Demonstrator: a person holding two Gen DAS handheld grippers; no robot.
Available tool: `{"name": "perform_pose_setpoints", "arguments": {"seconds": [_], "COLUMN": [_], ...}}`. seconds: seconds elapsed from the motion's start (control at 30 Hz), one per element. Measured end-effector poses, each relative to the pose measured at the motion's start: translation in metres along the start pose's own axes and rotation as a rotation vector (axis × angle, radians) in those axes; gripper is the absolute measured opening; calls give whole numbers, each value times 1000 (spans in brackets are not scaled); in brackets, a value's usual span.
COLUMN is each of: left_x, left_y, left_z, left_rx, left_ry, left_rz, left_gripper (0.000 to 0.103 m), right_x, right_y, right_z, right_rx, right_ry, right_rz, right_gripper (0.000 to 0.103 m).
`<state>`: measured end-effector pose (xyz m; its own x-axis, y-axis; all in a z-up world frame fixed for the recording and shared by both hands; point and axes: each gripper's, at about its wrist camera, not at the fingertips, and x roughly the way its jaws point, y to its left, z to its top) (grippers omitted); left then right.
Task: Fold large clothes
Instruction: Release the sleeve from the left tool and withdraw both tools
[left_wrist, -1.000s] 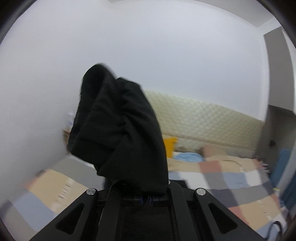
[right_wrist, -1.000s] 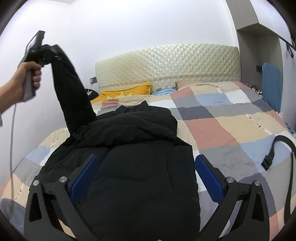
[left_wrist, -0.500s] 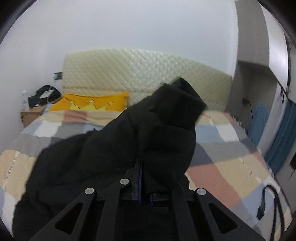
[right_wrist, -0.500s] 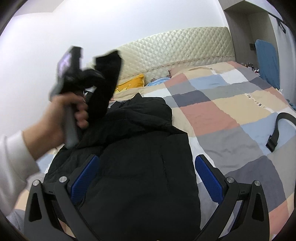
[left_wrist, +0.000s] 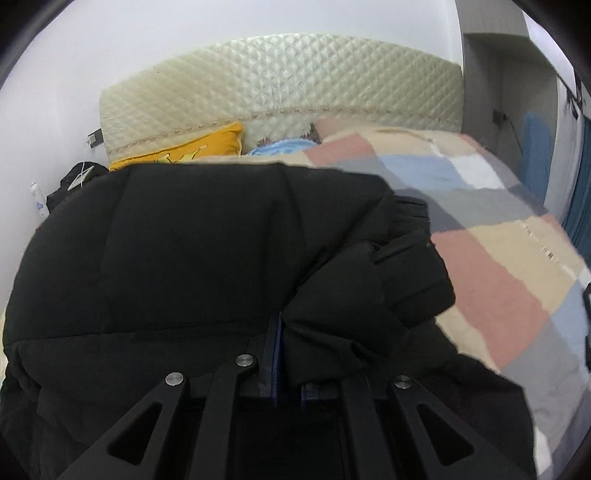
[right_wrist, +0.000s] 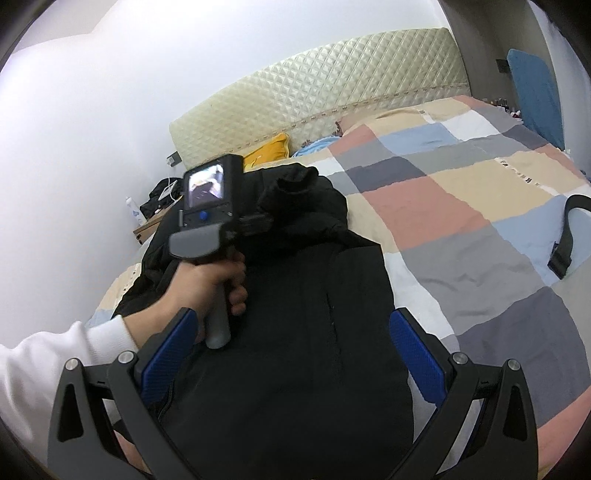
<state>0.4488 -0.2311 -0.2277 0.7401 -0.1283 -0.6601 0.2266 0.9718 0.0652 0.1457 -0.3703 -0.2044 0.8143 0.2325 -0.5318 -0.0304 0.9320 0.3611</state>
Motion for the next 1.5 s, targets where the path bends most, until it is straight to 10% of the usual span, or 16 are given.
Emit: {"name": "perform_pose_setpoints", "arguments": {"seconds": [0.33,0.5,1.5], "left_x": [-34,-74,-291], "left_y": [-7,0,147], "left_z": [-5,-9,-87], "left_rx": [19,1,-183], "left_ry": [-65,-127,-182], "left_rz": [49,77,-40], "left_gripper": [14,73,74], "right_x": [-1,-4,-24], "right_y": [2,2,55], "right_z": [-2,-1,-5], "right_rx": [-5,-13,-201], "right_ry": [2,-10,-99], "right_rz": [-19,-25,-14], "right_gripper": [103,103,103]}}
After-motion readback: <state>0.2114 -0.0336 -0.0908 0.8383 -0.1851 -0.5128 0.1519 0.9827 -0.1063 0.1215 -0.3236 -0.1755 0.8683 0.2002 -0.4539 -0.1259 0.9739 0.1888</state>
